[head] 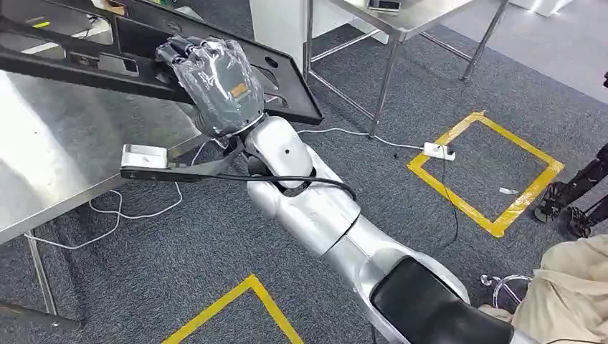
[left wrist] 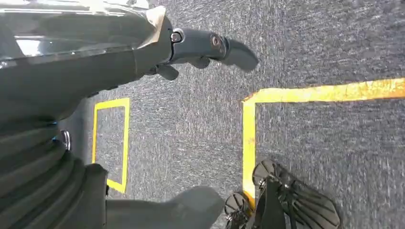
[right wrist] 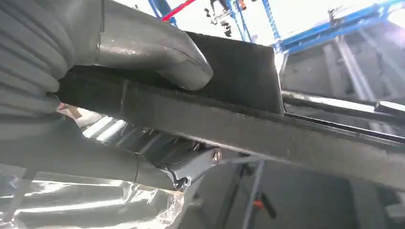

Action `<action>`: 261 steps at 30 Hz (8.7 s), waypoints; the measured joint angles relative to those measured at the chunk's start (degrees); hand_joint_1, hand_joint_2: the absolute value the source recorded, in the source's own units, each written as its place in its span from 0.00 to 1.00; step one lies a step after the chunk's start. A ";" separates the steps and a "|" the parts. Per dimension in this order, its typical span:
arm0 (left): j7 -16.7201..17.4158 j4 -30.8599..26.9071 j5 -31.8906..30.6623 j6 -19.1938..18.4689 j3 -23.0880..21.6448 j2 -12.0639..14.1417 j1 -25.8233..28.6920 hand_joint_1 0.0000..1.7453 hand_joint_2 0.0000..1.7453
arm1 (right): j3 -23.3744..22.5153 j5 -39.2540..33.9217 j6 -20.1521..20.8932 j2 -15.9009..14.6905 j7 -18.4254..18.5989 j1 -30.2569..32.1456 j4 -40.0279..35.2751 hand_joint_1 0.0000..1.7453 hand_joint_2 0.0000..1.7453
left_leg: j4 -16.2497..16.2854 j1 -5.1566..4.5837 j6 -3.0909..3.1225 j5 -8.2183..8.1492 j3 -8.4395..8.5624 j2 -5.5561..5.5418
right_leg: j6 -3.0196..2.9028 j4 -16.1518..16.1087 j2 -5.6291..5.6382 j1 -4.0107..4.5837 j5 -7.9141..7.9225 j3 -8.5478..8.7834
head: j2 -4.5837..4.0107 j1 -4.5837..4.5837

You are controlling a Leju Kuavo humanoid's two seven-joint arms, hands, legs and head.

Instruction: Take the parts from the cabinet and place them on the table.

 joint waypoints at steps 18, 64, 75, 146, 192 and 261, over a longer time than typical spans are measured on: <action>0.04 0.02 0.33 0.13 0.04 -0.44 0.29 0.00 1.00 | 0.68 0.04 0.42 0.20 -0.31 0.04 0.87 1.00 1.00 | 3.24 0.88 -1.48 -2.16 -1.32 -4.57 | -0.68 0.19 6.51 -1.83 1.53 -1.28 | 0.00 -0.15; -2.45 0.02 -0.70 -1.84 0.02 -0.20 0.10 0.00 1.00 | 0.37 4.35 -0.90 -1.09 1.25 0.56 4.72 1.00 1.00 | -0.48 0.34 -0.92 0.29 0.44 -1.45 | -0.39 -0.32 3.74 0.02 0.80 -0.38 | 0.00 0.06; -8.44 0.02 0.02 -5.09 0.07 0.26 0.15 0.00 1.00 | -1.51 6.34 1.09 -6.56 2.38 1.09 6.10 1.00 1.00 | -0.43 -0.11 -0.07 0.39 0.32 -1.53 | 0.82 -0.62 3.68 -0.46 1.07 -0.37 | 0.00 0.06; -11.89 0.02 -2.99 -3.23 -1.53 -0.13 0.44 0.00 1.00 | -3.43 -4.66 10.93 -25.96 0.22 -3.26 -2.08 1.00 1.00 | -1.77 1.07 1.49 0.14 2.07 -3.53 | 2.82 11.39 5.80 -2.11 -2.28 -7.45 | 0.00 0.11; -11.30 0.04 -4.50 -3.39 -1.48 -0.13 0.80 0.00 1.00 | -3.89 -5.40 11.78 -30.40 1.20 1.73 -5.33 1.00 1.00 | 13.88 0.61 -0.27 -4.12 -7.34 -2.21 | -0.24 0.96 6.26 -1.57 0.55 -1.16 | 0.00 -0.22; -10.25 0.00 -4.83 -3.98 -1.07 0.42 0.68 0.00 1.00 | -4.04 -1.94 10.86 -27.39 -0.09 1.98 2.19 1.00 1.00 | -1.49 0.46 1.80 0.82 0.47 -2.10 | 1.74 -0.55 6.29 -0.60 -1.75 1.27 | 0.00 0.00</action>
